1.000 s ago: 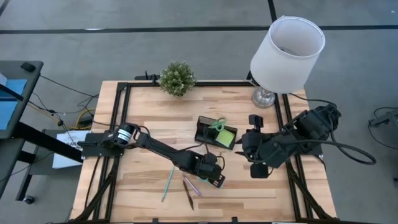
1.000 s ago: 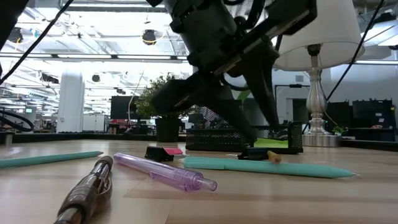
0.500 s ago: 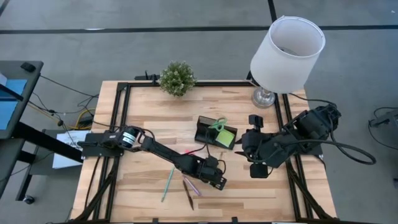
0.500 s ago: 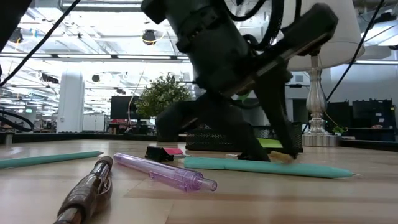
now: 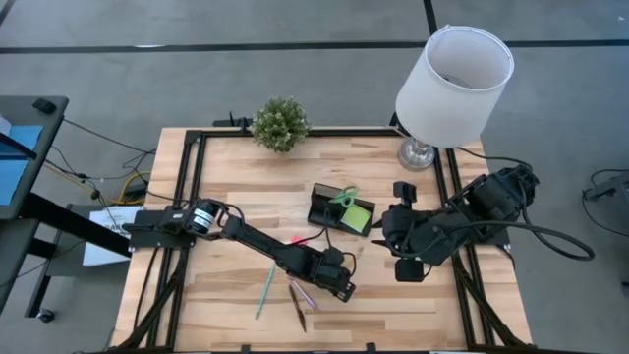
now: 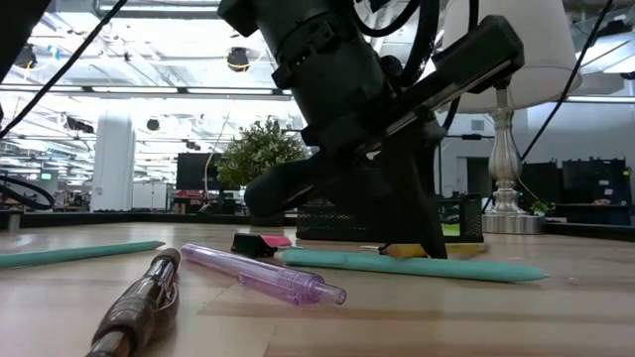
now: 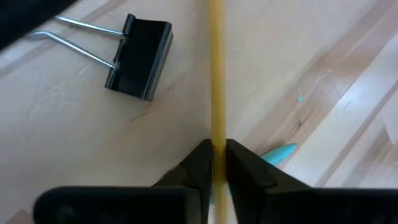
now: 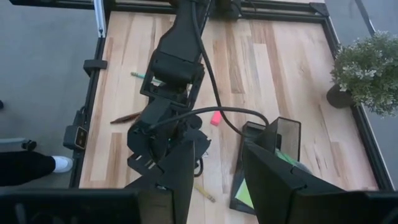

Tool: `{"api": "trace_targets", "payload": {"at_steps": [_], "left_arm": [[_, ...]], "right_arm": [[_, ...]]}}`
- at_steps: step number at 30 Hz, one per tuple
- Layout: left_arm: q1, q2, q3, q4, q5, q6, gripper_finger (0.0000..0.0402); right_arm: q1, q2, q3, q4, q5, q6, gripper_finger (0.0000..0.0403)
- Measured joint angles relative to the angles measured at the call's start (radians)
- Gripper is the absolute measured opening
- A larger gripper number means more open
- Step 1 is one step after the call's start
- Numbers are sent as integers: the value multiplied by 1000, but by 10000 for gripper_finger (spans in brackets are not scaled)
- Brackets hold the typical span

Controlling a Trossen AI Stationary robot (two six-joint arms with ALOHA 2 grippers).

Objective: Pick and place office supplies into organizer
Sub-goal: Put the yellow pencil on the black desk organizer

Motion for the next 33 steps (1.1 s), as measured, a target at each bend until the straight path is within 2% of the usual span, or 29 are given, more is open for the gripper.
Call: {"api": "trace_targets", "payload": {"at_steps": [2, 6, 11, 13, 16, 19, 22, 27, 29, 33], "left_arm": [[3, 0, 0, 0, 0, 11, 13], [5, -1, 8, -9, 17, 45, 16], [4, -27, 106, -183, -7, 142, 7], [2, -61, 186, -305, -52, 186, 7], [3, -96, 335, -585, -144, 270, 7], [10, -96, 506, -883, -281, 375, 7], [35, -105, 655, -1107, -429, 513, 7], [111, -130, 683, -1082, -525, 976, 7], [149, -138, 682, -1106, -560, 1053, 7], [220, -129, 667, -1100, -499, 1251, 7]], "right_arm": [[0, 0, 0, 0, 0, 0, 127], [0, 0, 0, 0, 1, 17, 127], [7, 0, 0, -8, 2, 60, 127], [19, 0, 0, -8, 3, 67, 127], [44, 0, 0, -8, 3, 69, 127], [71, 0, 0, -8, 3, 92, 127], [98, 0, 0, -8, 3, 134, 127], [137, 0, 0, -8, 3, 181, 127], [151, 2, 0, -8, 4, 214, 127], [174, 3, 0, -8, 7, 276, 127]]}}
